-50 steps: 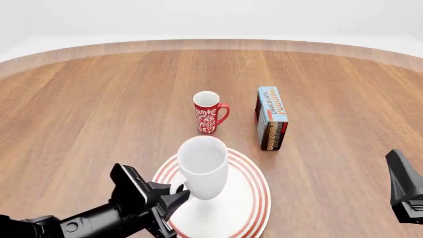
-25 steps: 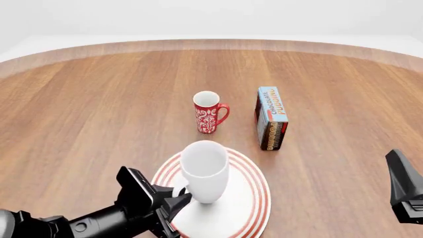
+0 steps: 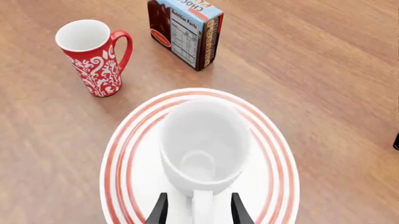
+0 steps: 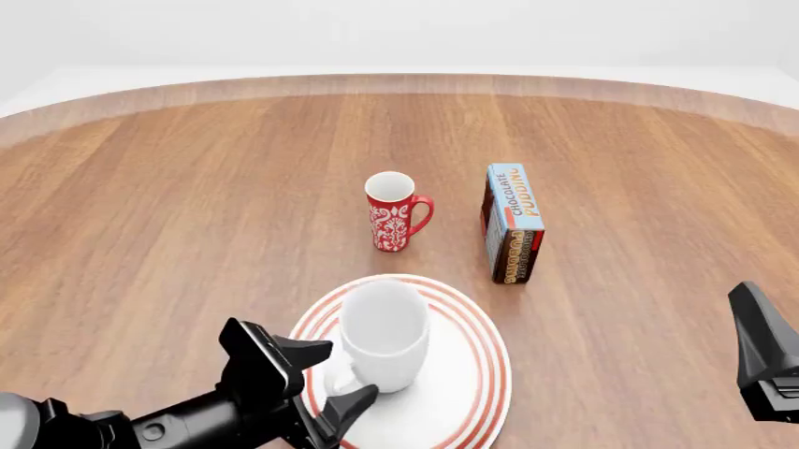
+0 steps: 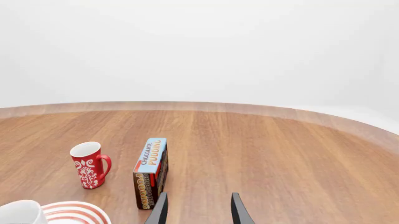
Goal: Pick up the white mug and put it on the plate, and put the chocolate pudding to the right of the plate.
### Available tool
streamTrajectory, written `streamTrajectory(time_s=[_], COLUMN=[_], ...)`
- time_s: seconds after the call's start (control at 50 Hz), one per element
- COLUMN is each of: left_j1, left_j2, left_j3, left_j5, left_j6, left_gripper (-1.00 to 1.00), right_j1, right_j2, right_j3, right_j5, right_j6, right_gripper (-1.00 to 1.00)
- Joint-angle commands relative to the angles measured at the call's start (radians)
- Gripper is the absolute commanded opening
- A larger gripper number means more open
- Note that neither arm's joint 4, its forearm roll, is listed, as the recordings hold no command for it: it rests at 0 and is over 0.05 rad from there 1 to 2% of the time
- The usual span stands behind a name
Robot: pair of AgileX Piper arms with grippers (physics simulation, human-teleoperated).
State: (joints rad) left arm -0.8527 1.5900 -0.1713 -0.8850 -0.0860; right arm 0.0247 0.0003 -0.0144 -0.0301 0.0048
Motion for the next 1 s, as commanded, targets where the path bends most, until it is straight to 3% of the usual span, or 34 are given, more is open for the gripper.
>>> streamTrajectory(time_s=[0.02,0.3,0.68,1.0], left_j1=[-0.005,-0.011,-0.011,-0.027], left_j2=[-0.004,-0.051,-0.242,-0.439], left_j3=[0.0,0.003,0.014,-0.021], left_j5=[0.002,0.036,0.175,0.361], left_j6=[-0.004,-0.003,0.015,0.052], left_gripper=[1.0,1.0,1.0,1.0], right_j1=[0.0,0.0,0.0,-0.001], right_j2=[0.0,0.0,0.0,0.0], right_j3=[0.0,0.0,0.0,0.0], right_j5=[0.0,0.0,0.0,0.0], right_j6=[0.0,0.0,-0.001,0.0], right_gripper=[1.0,1.0,1.0,1.0])
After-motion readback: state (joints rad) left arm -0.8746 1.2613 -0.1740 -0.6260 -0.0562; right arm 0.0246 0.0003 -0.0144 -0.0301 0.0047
